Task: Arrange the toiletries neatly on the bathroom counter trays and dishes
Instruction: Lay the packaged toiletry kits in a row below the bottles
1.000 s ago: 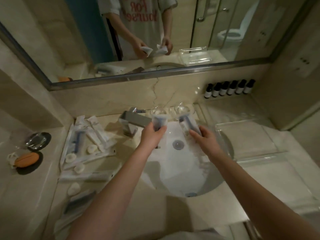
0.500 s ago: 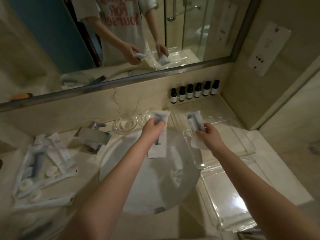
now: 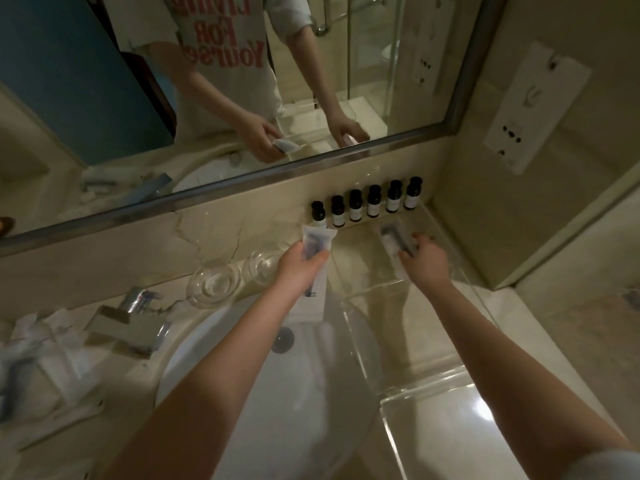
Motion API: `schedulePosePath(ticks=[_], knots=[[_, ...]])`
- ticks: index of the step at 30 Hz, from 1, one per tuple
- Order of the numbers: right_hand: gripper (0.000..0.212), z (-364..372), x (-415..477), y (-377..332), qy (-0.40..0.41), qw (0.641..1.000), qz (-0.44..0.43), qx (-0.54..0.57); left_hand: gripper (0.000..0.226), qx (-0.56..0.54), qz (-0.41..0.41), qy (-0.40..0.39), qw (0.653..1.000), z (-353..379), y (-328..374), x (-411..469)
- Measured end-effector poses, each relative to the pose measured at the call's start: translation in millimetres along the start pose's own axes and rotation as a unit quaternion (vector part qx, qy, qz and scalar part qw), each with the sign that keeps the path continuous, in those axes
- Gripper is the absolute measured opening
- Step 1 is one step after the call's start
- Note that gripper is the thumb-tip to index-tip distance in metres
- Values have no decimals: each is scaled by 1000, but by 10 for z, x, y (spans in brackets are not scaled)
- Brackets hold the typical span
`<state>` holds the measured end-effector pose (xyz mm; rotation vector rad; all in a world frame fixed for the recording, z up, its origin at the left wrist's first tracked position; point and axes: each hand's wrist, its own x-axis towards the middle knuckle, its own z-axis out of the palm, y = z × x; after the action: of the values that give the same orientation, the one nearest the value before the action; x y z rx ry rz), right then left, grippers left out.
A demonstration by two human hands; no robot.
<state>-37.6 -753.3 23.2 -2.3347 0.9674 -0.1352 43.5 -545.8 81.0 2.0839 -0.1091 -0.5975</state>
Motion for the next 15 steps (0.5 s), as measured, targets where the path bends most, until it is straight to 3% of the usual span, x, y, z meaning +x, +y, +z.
schedulePosePath(ticks=[2,5,7,10,15], knots=[[55,47,-20,79,34,996,-43,-69,38,2,-3,0,1000,49,0,53],[48,116,-65,119,98,979,-159,-82,35,1,-4,2,1000,110,-15,98],[54,164,-70,109,44,968,-206,-135,34,1,-7,6,1000,141,-11,101],[63,299,-89,163,-69,950,-204,-226,34,-3,-7,-3,1000,186,-31,109],[54,266,-104,213,-59,954,-217,-200,31,-2,-4,-19,1000,254,-46,114]])
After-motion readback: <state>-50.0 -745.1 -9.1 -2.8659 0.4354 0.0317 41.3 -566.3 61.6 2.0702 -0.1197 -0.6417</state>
